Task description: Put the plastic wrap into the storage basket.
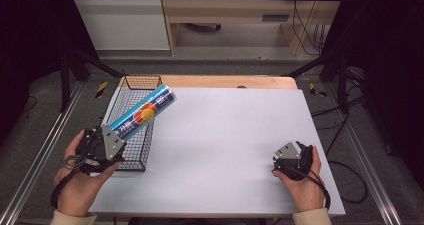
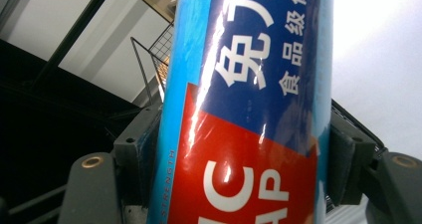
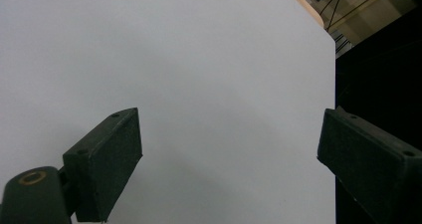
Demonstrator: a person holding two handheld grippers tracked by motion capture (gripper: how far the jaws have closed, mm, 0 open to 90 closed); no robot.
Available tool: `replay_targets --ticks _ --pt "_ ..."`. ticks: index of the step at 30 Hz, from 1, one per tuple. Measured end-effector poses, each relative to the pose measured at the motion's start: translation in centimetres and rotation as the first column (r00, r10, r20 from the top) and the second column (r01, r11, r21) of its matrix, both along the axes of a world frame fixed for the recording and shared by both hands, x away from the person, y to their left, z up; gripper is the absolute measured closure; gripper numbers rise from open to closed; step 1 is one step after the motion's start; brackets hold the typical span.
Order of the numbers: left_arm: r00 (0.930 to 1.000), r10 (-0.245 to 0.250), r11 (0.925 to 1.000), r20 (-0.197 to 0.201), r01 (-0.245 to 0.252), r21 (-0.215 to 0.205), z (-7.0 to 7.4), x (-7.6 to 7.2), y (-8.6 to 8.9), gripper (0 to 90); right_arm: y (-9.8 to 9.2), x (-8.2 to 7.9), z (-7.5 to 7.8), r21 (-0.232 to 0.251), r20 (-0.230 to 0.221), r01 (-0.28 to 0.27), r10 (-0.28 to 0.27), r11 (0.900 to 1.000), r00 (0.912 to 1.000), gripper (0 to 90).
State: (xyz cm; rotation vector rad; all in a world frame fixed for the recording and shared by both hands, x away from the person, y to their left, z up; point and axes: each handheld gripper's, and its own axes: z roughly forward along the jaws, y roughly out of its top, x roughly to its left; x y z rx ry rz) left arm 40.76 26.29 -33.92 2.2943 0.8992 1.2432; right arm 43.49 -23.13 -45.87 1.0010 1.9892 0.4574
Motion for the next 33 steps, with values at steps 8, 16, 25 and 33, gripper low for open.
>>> replay_targets --ticks 8,16,25,33 --pt "0.9984 0.054 0.9983 -0.017 -0.054 -0.023 0.1 0.0 0.5 29.8 -0.1 0.0 0.0 -0.001 -0.001 0.001 -0.001 1.000 1.0000 10.6" --pt "0.9867 0.144 0.9891 -0.076 -0.146 -0.023 -0.4 1.2 0.8 30.0 0.1 0.0 -0.1 0.002 -0.007 -0.002 0.002 1.000 1.0000 10.6" --pt "0.9620 0.218 0.9754 -0.164 -0.221 0.003 -1.2 3.7 0.9 30.2 0.0 0.0 0.0 0.014 -0.006 -0.002 0.002 1.000 1.0000 10.6" --pt "0.9329 0.271 0.9623 -0.237 -0.268 0.048 -2.0 5.1 0.3 30.3 0.0 0.1 0.1 0.023 -0.007 -0.009 0.009 1.000 0.9999 10.7"
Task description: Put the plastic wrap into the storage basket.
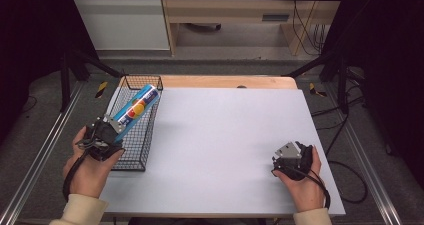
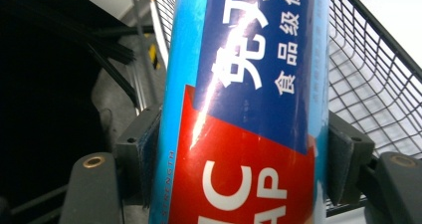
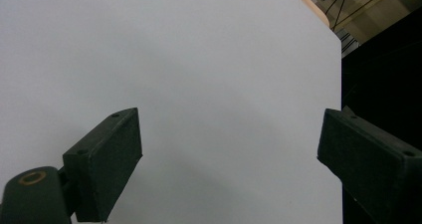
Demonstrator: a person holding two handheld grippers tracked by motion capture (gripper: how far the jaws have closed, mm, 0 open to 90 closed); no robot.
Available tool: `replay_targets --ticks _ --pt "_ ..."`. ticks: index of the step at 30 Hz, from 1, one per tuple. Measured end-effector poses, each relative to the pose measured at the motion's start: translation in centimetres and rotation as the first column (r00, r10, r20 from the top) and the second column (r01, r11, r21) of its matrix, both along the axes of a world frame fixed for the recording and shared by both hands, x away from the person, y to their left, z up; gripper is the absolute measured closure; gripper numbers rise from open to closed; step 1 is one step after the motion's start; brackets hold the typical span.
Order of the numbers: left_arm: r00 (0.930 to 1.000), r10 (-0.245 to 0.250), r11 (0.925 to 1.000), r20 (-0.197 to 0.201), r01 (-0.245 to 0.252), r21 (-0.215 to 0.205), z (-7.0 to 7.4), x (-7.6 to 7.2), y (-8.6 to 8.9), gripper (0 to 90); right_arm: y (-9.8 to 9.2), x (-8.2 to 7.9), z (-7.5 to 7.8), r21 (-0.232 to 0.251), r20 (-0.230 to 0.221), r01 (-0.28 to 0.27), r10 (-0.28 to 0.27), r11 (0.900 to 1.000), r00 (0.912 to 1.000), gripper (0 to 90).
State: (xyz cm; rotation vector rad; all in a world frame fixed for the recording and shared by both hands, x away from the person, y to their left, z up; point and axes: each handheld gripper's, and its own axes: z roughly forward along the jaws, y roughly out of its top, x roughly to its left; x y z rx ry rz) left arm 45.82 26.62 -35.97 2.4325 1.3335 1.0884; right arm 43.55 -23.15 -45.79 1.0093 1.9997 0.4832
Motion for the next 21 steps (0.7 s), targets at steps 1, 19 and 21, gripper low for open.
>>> replay_targets --ticks 1,19,21 --pt "1.0000 0.006 1.0000 -0.005 -0.006 0.005 -0.1 0.1 -0.1 30.3 0.0 0.0 0.0 0.000 -0.003 -0.001 0.001 1.000 1.0000 10.7" --pt "0.9948 0.062 0.9980 -0.080 -0.061 0.017 -1.2 1.3 -0.3 30.4 0.1 0.0 0.1 0.015 0.003 -0.002 0.002 1.000 1.0000 9.0" --pt "0.9936 0.073 0.9973 -0.087 -0.071 0.018 -1.4 1.4 -0.2 30.4 0.0 0.0 0.1 0.015 0.003 -0.003 0.003 1.000 1.0000 9.0"
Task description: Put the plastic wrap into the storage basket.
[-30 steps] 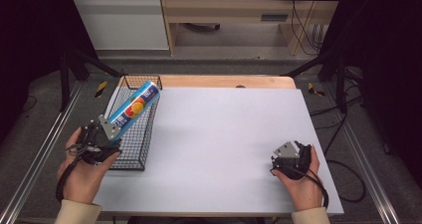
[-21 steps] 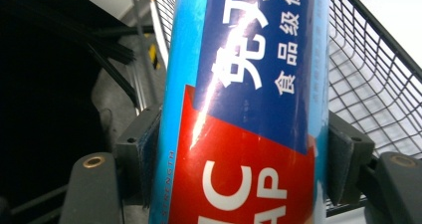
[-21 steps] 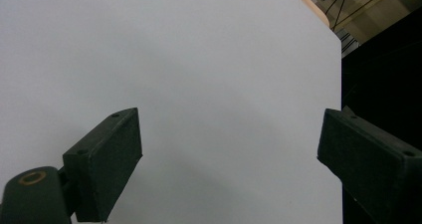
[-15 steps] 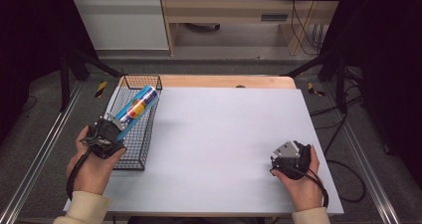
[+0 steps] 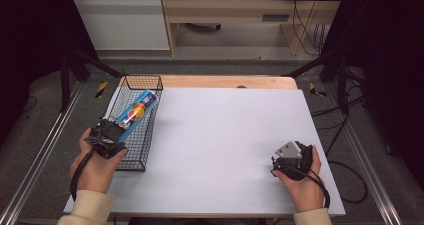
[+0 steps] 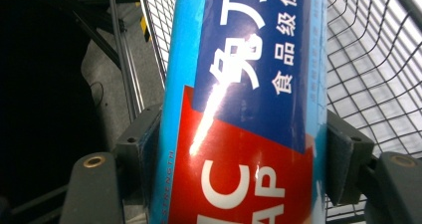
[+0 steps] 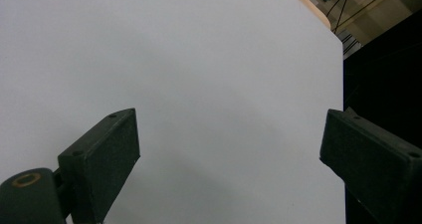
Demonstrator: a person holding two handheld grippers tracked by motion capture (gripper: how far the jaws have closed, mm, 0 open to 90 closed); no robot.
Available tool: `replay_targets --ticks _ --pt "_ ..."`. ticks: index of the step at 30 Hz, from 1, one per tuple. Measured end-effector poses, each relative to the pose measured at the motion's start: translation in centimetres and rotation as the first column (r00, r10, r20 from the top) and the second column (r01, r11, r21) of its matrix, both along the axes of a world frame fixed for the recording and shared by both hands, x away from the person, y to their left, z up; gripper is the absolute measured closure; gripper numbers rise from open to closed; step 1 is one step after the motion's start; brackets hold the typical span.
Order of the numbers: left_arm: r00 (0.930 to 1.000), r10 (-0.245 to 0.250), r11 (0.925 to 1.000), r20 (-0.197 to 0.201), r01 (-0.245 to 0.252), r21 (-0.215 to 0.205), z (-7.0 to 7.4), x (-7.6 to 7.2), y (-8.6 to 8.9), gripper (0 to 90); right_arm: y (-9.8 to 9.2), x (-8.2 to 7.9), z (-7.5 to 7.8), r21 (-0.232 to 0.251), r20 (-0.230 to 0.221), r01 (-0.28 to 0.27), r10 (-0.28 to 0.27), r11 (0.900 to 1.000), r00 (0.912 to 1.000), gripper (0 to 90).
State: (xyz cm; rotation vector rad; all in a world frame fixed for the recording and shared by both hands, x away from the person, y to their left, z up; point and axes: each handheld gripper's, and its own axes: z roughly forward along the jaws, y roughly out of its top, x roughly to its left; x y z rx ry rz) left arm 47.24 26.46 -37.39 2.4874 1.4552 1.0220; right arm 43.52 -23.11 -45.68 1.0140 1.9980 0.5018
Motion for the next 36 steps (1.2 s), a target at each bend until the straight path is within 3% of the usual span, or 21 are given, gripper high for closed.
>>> replay_targets --ticks 21,32,36 --pt "0.9980 0.038 0.9984 -0.051 -0.040 -0.040 -0.1 0.6 0.6 31.0 0.1 -0.1 0.0 0.002 -0.003 -0.008 0.008 1.000 1.0000 8.8" --pt "0.9945 0.044 0.9990 -0.095 -0.045 -0.007 -0.6 1.1 0.5 31.4 0.2 0.0 0.0 0.005 -0.007 -0.010 0.010 1.000 0.9999 8.8" --pt "0.9899 0.039 0.9991 -0.136 -0.037 0.020 -0.6 1.4 0.3 31.4 0.3 0.0 -0.1 0.003 -0.013 -0.015 0.015 1.000 0.9998 8.8"
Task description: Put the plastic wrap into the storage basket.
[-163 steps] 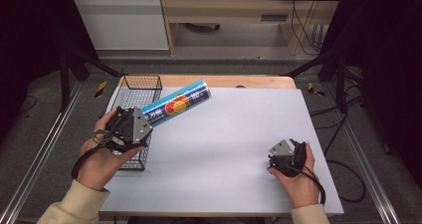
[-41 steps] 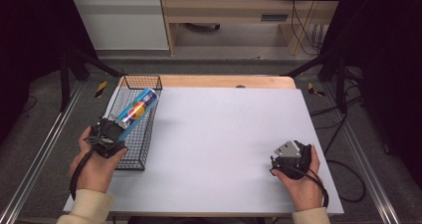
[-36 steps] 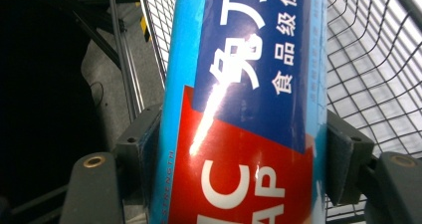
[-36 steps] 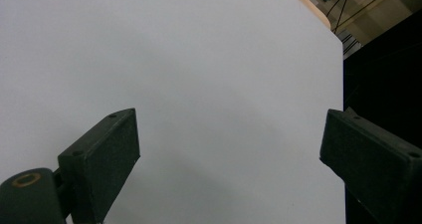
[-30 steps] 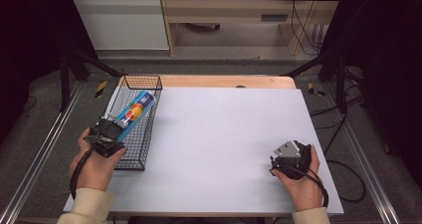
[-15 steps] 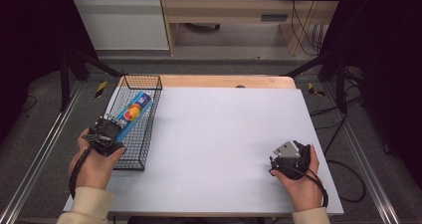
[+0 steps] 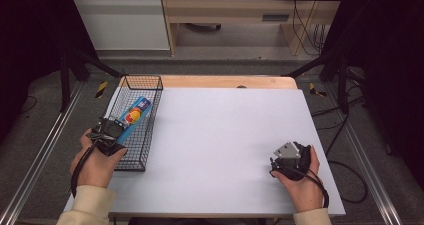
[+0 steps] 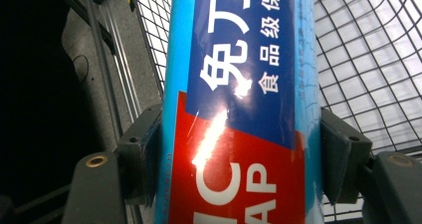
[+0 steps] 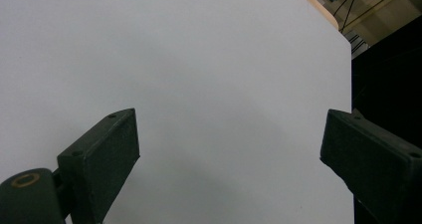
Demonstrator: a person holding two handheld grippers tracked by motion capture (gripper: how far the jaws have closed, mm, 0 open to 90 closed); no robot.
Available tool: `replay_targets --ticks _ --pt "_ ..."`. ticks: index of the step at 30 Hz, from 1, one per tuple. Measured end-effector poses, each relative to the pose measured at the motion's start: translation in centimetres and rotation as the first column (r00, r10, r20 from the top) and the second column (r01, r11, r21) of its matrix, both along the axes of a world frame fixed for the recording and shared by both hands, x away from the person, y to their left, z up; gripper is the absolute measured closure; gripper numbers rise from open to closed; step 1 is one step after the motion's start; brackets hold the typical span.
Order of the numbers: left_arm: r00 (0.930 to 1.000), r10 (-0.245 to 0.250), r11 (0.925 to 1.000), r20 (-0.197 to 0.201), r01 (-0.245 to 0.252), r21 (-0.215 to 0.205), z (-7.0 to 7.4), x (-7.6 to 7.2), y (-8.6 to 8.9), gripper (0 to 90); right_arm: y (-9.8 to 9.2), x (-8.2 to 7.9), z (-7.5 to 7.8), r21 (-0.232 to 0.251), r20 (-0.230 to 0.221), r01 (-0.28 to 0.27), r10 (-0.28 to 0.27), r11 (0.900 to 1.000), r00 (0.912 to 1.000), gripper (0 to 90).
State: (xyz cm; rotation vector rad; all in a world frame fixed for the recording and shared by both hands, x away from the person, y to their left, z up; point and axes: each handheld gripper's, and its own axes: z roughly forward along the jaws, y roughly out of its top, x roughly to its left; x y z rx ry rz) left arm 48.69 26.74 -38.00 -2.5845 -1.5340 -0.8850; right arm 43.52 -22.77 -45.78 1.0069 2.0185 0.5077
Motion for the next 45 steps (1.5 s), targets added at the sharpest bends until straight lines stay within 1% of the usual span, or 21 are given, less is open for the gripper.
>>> replay_targets --ticks 6,7,12,15,16,17,18,20,26,29,30,32,33,35,37,38,40,42,43,44,45 --pt "0.9988 -0.006 0.9993 -0.049 0.008 0.038 -0.2 0.7 -0.5 31.5 -0.1 0.0 0.0 0.002 -0.004 -0.001 0.001 1.000 1.0000 8.9" --pt "0.9982 -0.012 0.9985 -0.059 0.015 0.052 -0.2 0.7 -0.6 31.5 -0.1 0.0 0.0 0.002 -0.005 -0.001 0.001 1.000 1.0000 8.9" --pt "0.9963 -0.017 0.9974 -0.084 0.023 0.068 -0.2 1.0 -0.8 31.5 -0.1 0.1 0.0 0.004 -0.005 -0.003 0.003 1.000 1.0000 9.0" --pt "0.9953 -0.023 0.9955 -0.094 0.031 0.090 -0.3 1.1 -1.0 31.5 0.0 0.1 0.0 0.005 -0.006 -0.004 0.004 1.000 1.0000 8.9" --pt "0.9948 -0.026 0.9946 -0.099 0.035 0.098 -0.4 1.2 -1.1 31.5 0.0 0.1 0.0 0.006 -0.007 -0.004 0.004 1.000 1.0000 9.0" --pt "0.9927 -0.049 0.9943 -0.110 0.059 0.089 -0.5 1.3 -1.1 31.5 -0.1 0.1 0.0 0.005 -0.007 -0.005 0.005 1.000 1.0000 9.0" --pt "0.9943 -0.029 0.9932 -0.103 0.040 0.109 -0.5 1.2 -1.2 31.5 -0.1 0.1 0.0 0.005 -0.008 -0.005 0.005 1.000 1.0000 9.0" --pt "0.9932 -0.032 0.9911 -0.111 0.046 0.125 -0.6 1.3 -1.4 31.5 -0.1 0.1 0.0 0.005 -0.007 -0.006 0.006 1.000 1.0000 8.9" --pt "0.9934 -0.038 0.9880 -0.108 0.053 0.145 -0.7 1.3 -1.6 31.5 -0.1 0.1 0.0 0.006 -0.010 -0.007 0.007 1.000 0.9999 9.0" --pt "0.9922 -0.047 0.9828 -0.115 0.067 0.172 -0.8 1.2 -1.8 31.5 0.0 0.1 0.0 0.007 -0.011 -0.007 0.007 1.000 0.9999 9.0" --pt "0.9923 -0.048 0.9830 -0.114 0.068 0.170 -0.8 1.2 -1.8 31.4 0.0 0.1 0.0 0.007 -0.011 -0.008 0.008 1.000 0.9999 9.0" --pt "0.9930 -0.055 0.9833 -0.104 0.072 0.167 -0.7 1.2 -1.7 31.2 0.0 0.1 -0.1 0.007 -0.013 -0.009 0.009 1.000 0.9999 8.9" --pt "0.9941 -0.067 0.9853 -0.085 0.079 0.151 -0.6 1.1 -1.8 29.6 0.0 0.1 -0.1 0.008 -0.014 -0.009 0.009 1.000 0.9999 8.8" --pt "0.9952 -0.078 0.9879 -0.060 0.085 0.130 -0.4 1.0 -1.9 21.3 0.0 0.1 -0.1 0.008 -0.015 -0.008 0.008 1.000 0.9998 8.8" --pt "0.9955 -0.089 0.9896 -0.033 0.092 0.111 -0.1 0.6 -2.1 18.3 0.0 0.1 -0.1 0.009 -0.015 -0.008 0.008 1.000 0.9999 8.8" --pt "0.9953 -0.095 0.9883 -0.018 0.096 0.118 0.0 0.5 -2.2 17.1 -0.1 0.0 0.0 0.009 -0.010 -0.006 0.006 1.000 0.9999 8.7" --pt "0.9939 -0.109 0.9885 0.014 0.107 0.107 0.4 -0.1 -2.4 15.2 -0.1 -0.1 0.1 0.013 0.000 -0.004 0.004 1.000 1.0000 8.7" --pt "0.9895 -0.131 0.9892 0.062 0.126 0.076 0.9 -0.7 -2.6 13.4 -0.2 -0.2 0.2 0.020 0.004 0.002 -0.002 1.000 1.0000 8.6" --pt "0.9849 -0.147 0.9881 0.092 0.142 0.059 1.3 -1.0 -2.8 11.8 -0.4 -0.3 0.4 0.033 0.017 0.003 -0.004 0.999 0.9998 8.3" --pt "0.9783 -0.169 0.9855 0.121 0.165 0.042 1.6 -1.4 -3.1 11.8 -0.4 -0.3 0.4 0.033 0.017 0.003 -0.004 0.999 0.9998 8.3" --pt "0.9687 -0.193 0.9811 0.156 0.193 0.015 2.0 -1.8 -3.5 11.4 -0.4 -0.4 0.5 0.039 0.026 0.003 -0.004 0.999 0.9996 8.2"
